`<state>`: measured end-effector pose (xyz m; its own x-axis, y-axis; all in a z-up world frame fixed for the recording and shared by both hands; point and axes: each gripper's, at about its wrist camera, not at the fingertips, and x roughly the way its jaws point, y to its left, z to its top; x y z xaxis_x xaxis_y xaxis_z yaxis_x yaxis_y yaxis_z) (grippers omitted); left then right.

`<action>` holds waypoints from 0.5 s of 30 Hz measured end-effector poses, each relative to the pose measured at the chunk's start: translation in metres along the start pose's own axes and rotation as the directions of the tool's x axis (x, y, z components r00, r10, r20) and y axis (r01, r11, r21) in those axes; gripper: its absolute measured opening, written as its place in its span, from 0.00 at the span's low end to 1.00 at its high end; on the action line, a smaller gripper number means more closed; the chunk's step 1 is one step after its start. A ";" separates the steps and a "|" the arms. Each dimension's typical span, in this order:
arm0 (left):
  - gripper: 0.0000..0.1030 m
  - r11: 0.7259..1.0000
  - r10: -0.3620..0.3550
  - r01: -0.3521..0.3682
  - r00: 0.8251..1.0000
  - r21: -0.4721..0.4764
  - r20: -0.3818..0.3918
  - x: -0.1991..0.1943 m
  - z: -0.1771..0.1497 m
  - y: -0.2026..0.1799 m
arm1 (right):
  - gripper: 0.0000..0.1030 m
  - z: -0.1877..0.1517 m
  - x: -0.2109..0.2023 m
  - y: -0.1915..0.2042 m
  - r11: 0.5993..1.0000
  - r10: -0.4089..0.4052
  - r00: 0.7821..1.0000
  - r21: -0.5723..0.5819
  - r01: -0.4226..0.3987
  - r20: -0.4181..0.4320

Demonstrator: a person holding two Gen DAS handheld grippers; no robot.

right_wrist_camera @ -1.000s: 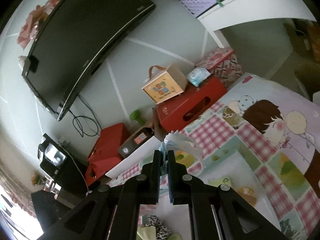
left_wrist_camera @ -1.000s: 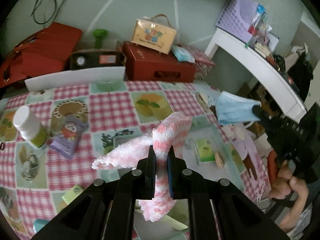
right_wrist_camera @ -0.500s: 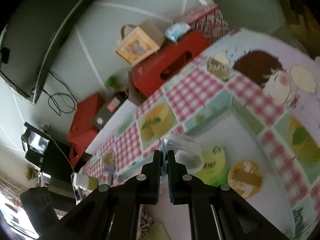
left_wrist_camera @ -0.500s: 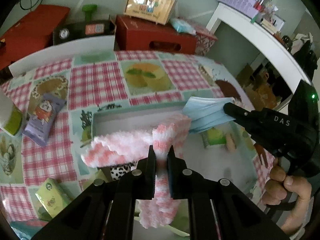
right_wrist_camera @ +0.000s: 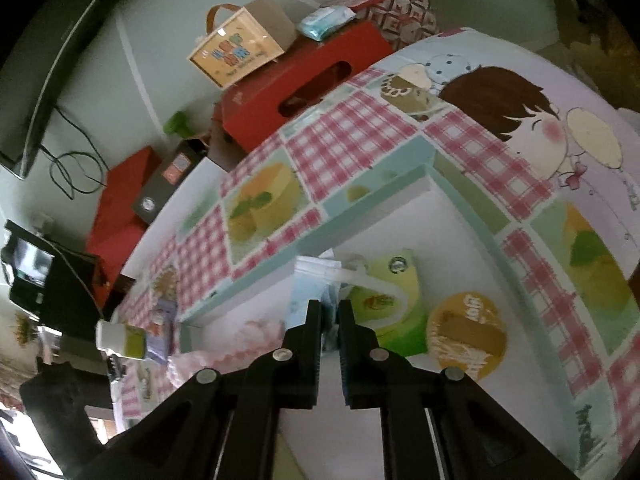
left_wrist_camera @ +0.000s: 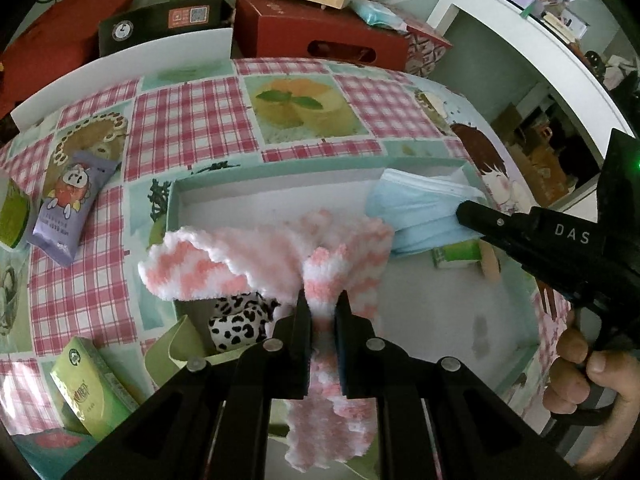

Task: Organize soft objects
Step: 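Carry the pink towel and blue mask with both tools over the white tray, then open the right tool to drop the mask while the left tool releases the pink towel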

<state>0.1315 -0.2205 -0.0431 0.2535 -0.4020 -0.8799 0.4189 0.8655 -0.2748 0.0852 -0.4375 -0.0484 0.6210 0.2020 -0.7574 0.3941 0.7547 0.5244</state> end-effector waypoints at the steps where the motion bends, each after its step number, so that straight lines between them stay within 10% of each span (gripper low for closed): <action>1: 0.11 1.000 0.000 0.000 1.000 -0.001 -0.002 0.000 0.000 0.000 | 0.10 0.000 0.000 0.000 1.000 -0.012 1.000 -0.004 0.012 -0.002; 15: 0.35 1.000 0.006 -0.006 1.000 0.017 -0.009 -0.012 0.001 -0.008 | 0.31 0.003 -0.013 0.008 0.988 -0.142 0.989 -0.051 0.143 0.035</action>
<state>0.1263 -0.2229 -0.0300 0.2479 -0.3939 -0.8851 0.4320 0.8627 -0.2629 0.0821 -0.4361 -0.0335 0.5819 0.0713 -0.8101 0.4439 0.8068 0.3899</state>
